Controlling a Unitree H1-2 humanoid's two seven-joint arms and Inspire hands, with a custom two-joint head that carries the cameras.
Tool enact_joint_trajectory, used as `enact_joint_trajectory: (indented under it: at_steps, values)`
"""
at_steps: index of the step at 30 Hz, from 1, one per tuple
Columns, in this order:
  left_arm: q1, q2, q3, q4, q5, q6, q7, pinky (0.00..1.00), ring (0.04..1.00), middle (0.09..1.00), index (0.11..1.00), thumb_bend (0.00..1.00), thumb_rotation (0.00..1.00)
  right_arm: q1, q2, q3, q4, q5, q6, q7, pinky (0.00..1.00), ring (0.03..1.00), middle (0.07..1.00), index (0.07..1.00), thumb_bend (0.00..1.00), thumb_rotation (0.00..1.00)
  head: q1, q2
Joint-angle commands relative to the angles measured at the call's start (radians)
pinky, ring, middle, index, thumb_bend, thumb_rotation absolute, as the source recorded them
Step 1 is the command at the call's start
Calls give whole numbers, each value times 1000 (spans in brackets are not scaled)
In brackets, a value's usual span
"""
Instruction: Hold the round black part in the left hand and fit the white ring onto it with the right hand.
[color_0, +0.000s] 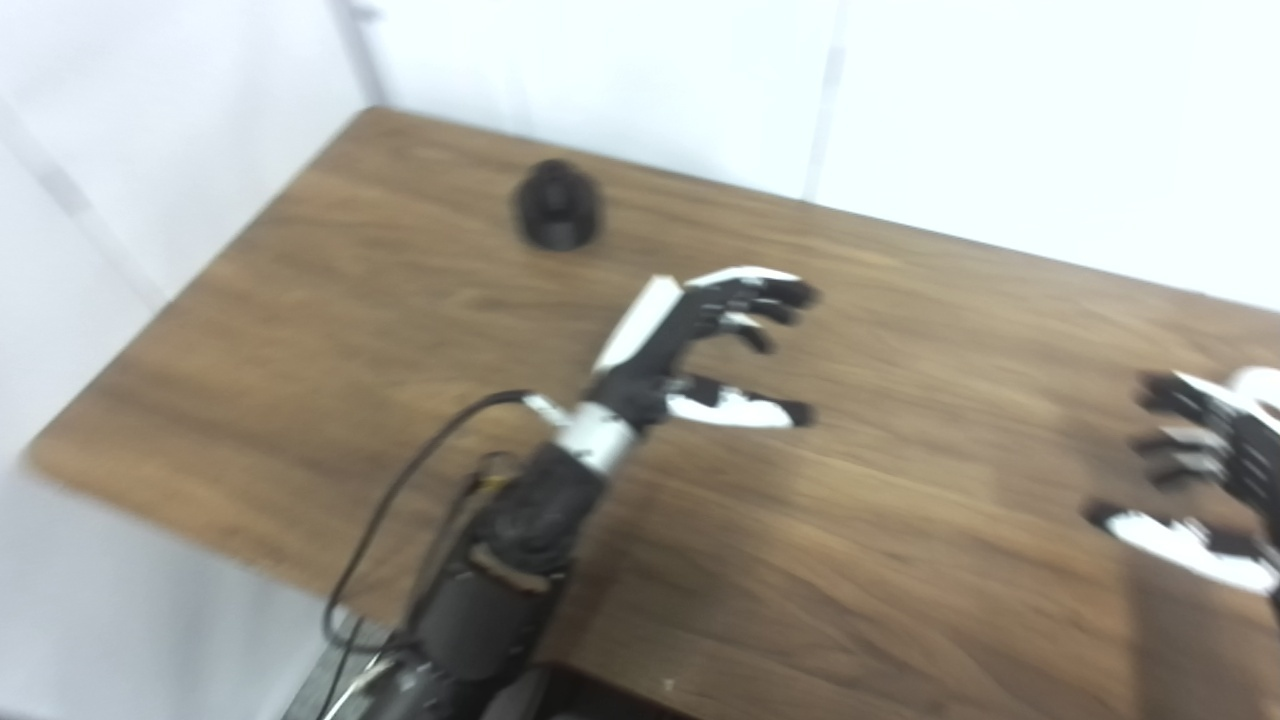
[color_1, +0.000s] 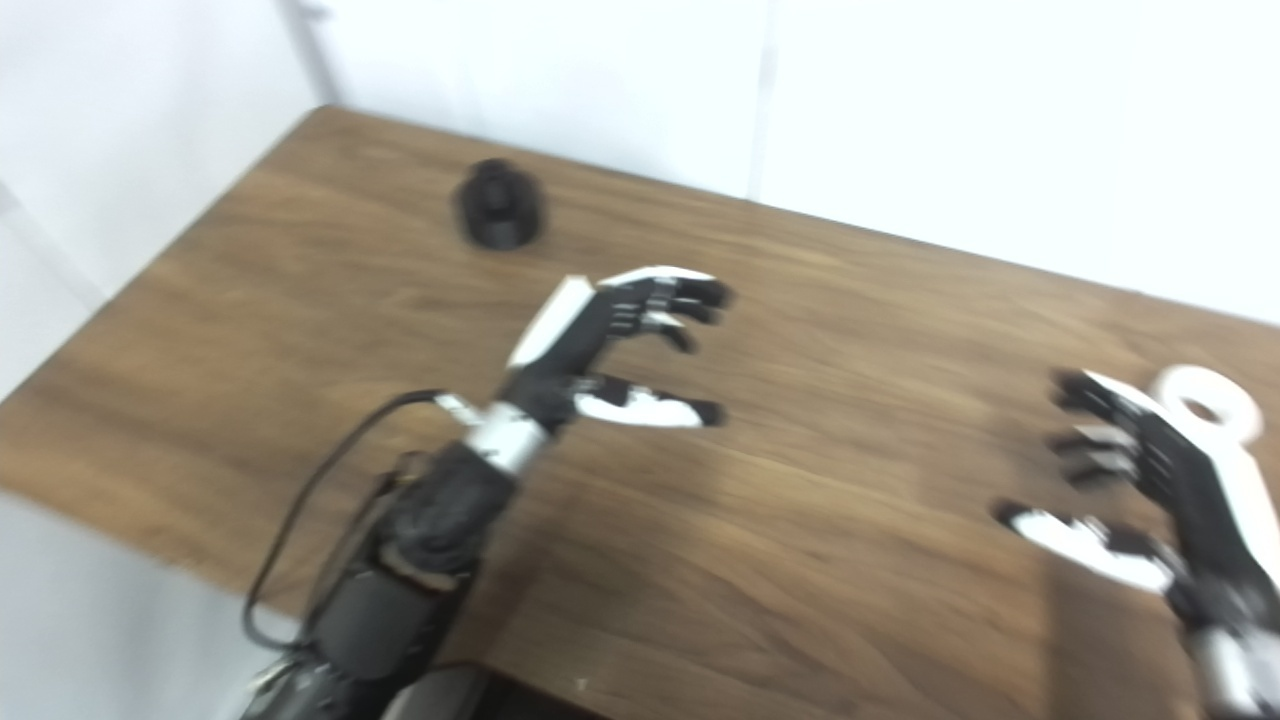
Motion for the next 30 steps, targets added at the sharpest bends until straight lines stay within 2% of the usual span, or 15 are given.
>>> enact_joint_trajectory:
  at_steps: [1,5,19,23,26,30]
  values:
    - [-26,-6,-2,-4,14,-49,25,600,727,746,699,824,44,-32,-11,-11,-13,19,-69,-15,517,640,757,766,696,25,7,-5]
    - [-26,-8,0,-1,41,-53,37,593,729,745,688,824,48,-39,-11,-10,8,28,-104,-16,498,628,745,753,682,1,-14,-3]
    - [-29,-2,13,-4,42,-61,41,578,711,745,696,830,51,-39,0,-8,-2,14,-99,-23,490,626,740,755,682,0,-32,-1]
    - [-28,-11,32,-28,134,-44,92,570,713,745,692,828,66,-40,0,-7,-2,11,-95,-23,492,627,741,756,680,0,-36,-1]
    - [-39,-32,71,-46,201,-16,156,671,788,779,685,816,124,-42,-1,-7,1,11,-100,-24,483,625,737,752,684,0,-40,-2]
    - [-71,-21,110,-52,243,17,189,777,823,797,672,802,152,-44,-1,-7,5,13,-102,-24,475,618,732,747,689,0,-40,-3]
